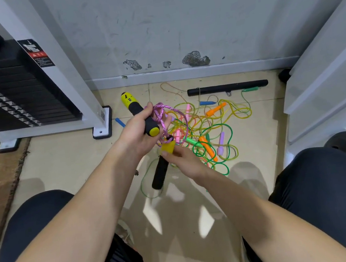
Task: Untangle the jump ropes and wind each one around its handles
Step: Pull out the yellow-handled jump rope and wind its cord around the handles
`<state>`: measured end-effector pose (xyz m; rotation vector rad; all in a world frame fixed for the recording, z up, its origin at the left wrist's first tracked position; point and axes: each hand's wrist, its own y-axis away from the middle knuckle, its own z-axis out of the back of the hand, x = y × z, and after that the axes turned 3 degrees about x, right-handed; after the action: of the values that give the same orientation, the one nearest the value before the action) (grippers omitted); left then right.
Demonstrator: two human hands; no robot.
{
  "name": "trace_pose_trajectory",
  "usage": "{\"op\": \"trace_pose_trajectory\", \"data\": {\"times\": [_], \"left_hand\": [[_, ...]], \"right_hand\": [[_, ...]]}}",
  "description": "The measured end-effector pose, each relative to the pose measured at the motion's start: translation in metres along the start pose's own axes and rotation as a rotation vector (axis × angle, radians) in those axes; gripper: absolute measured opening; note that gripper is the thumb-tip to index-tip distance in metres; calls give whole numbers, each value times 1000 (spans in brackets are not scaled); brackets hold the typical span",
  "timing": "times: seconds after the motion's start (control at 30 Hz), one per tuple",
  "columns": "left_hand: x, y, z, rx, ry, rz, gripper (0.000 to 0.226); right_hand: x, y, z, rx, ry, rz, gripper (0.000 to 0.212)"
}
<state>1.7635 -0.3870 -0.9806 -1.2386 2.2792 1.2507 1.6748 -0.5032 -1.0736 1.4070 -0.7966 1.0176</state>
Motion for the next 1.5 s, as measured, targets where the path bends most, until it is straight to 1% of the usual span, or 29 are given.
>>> {"op": "trace_pose_trajectory", "data": {"times": [0.03, 0.07, 0.1, 0.17, 0.2, 0.27, 0.3, 0.4, 0.47, 0.53, 0.63, 0.73, 0.83, 0.9, 0.97, 1.0, 1.1, 1.17, 1.23, 1.27, 1.33, 1.37, 1.43, 1.5], "left_hand": [[-3, -3, 6, 13, -91, -5, 21], [-7, -7, 12, 13, -230, 2, 29], [-12, -8, 19, 0, -401, 21, 32], [-18, -10, 34, -48, -758, 80, 24], [-20, -11, 40, -86, -905, 111, 24], [-20, -8, 48, -152, -1098, 141, 28], [-19, -5, 48, -157, -1124, 130, 26], [-16, 0, 44, -84, -1001, 22, 25], [-17, 7, 33, -23, -898, -33, 25], [-19, 17, 18, 19, -801, -26, 22], [-18, 31, -1, 82, -726, 10, 30], [-11, 44, -7, 169, -644, 38, 27], [-1, 51, -5, 277, -633, 32, 34], [5, 51, 0, 302, -697, 6, 33], [9, 49, 5, 296, -725, 8, 35], [10, 47, 7, 284, -718, 23, 37], [12, 39, 13, 229, -740, 67, 41], [17, 33, 15, 203, -800, 106, 50], [25, 27, 17, 145, -823, 137, 56], [28, 24, 17, 112, -826, 141, 56], [33, 14, 21, 41, -836, 106, 66], [36, 10, 22, -3, -833, 73, 65], [39, 5, 26, -87, -792, 20, 54], [40, 0, 29, -105, -744, -16, 45]], "right_hand": [[1, 1, 3, -18, -95, -60, 19], [3, 1, 7, -54, -200, -125, 25], [6, 2, 12, -113, -290, -177, 32], [13, 3, 26, -248, -414, -215, 42], [16, 3, 33, -318, -461, -219, 46], [22, 2, 47, -453, -518, -242, 48], [25, 2, 52, -494, -546, -246, 49], [44, 8, 63, -509, -607, -267, 51], [61, 15, 65, -471, -626, -246, 45], [78, 20, 66, -399, -624, -184, 40], [104, 24, 61, -308, -603, -78, 31], [122, 32, 56, -230, -516, -15, 20], [126, 40, 51, -107, -446, 40, 19], [122, 42, 48, -100, -433, 40, 15], [116, 42, 46, -122, -453, 16, 8], [112, 42, 46, -118, -442, -1, 8], [95, 40, 44, -32, -385, -2, 13], [85, 38, 42, -15, -352, -11, 16], [76, 32, 40, -11, -249, -4, 18], [72, 29, 38, -1, -197, 1, 20], [66, 23, 33, 20, -141, 2, 20], [63, 20, 31, 25, -136, -4, 21], [60, 16, 29, 34, -149, -20, 22], [56, 10, 29, 32, -127, -39, 21]]}}
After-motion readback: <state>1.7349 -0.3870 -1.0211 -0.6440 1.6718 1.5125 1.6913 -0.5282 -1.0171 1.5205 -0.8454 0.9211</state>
